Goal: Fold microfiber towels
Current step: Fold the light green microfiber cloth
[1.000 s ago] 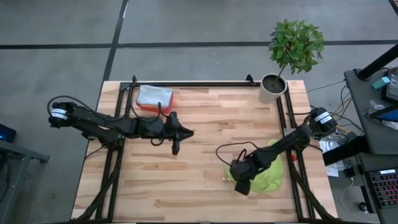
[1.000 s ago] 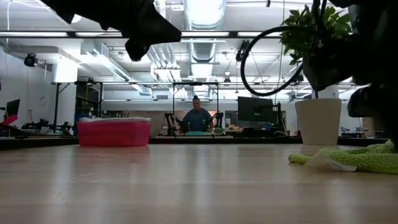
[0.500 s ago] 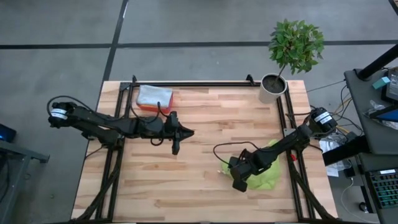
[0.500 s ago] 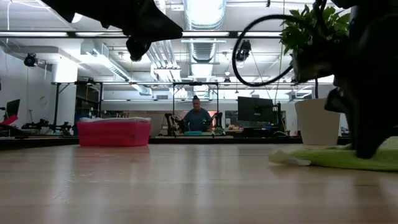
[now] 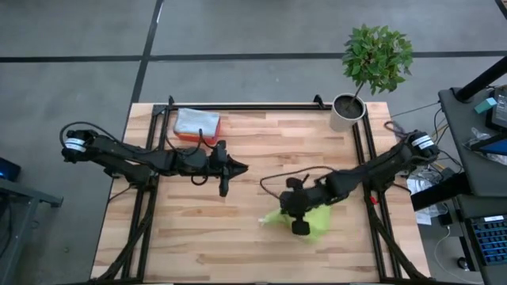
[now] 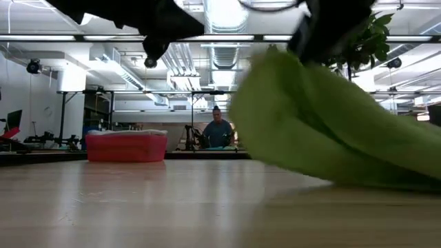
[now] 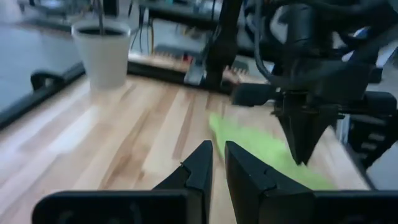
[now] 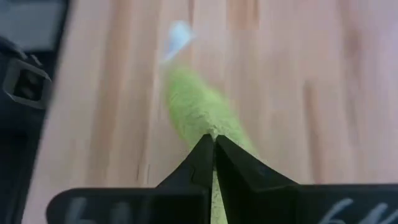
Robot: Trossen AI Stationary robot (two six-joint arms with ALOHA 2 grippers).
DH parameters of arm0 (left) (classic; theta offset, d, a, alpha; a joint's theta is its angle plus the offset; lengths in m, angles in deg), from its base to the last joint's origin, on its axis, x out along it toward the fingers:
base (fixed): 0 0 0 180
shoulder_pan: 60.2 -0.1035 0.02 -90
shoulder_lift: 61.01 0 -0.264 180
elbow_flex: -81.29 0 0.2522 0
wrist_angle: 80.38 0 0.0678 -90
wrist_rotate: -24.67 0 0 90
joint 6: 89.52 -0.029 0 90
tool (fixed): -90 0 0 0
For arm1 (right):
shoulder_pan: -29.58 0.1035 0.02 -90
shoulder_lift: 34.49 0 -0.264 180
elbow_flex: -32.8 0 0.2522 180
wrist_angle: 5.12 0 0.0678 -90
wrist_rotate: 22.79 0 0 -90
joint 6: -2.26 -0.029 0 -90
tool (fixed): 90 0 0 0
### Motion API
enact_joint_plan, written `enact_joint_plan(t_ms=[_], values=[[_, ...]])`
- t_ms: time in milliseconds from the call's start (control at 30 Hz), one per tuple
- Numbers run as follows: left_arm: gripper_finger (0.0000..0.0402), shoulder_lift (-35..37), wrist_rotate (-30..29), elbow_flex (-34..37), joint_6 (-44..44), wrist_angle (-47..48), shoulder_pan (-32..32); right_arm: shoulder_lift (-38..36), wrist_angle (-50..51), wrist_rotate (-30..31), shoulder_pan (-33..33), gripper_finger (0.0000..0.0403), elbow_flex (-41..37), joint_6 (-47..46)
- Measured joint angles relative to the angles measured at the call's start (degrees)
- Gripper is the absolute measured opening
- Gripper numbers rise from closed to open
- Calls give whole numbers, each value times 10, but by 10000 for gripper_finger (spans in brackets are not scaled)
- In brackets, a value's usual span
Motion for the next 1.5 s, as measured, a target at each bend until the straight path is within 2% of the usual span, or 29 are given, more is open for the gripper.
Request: enact_joint_plan(t_ms=[133,267,367,533,600,700,800,900,1000,1167,1267,1367,1500], values=[[29,0,24,0,-21,-58,2,-45,-58,-1,-27,8,0,47],[44,0,58,0,-64,-103,13,-78,-105,0,-64,8,-1,39],[76,0,64,0,-104,-103,27,-86,-137,1,-93,8,-1,16],[153,-1,57,0,-176,-74,58,-71,-179,1,-146,8,-1,-17],[180,-2,9,0,-194,-41,72,-60,-184,1,-168,8,-1,-17],[209,-2,-106,0,-213,32,96,-46,-184,1,-195,8,-2,-17],[222,-4,-184,0,-213,84,115,-32,-185,1,-217,8,-2,-17],[223,-22,-243,5,-210,92,125,-19,-186,1,-236,8,-2,-17],[224,-55,-286,5,-202,74,126,-7,-192,1,-249,8,-2,-17],[224,-136,-318,2,-166,-4,125,5,-196,2,-263,8,-2,-23],[224,-187,-375,-4,-165,-53,125,10,-201,2,-266,8,-2,-32],[224,-226,-438,-18,-165,-58,125,13,-210,2,-266,8,-2,-33],[224,-254,-456,-34,-162,-71,121,13,-215,2,-266,8,-2,-37]])
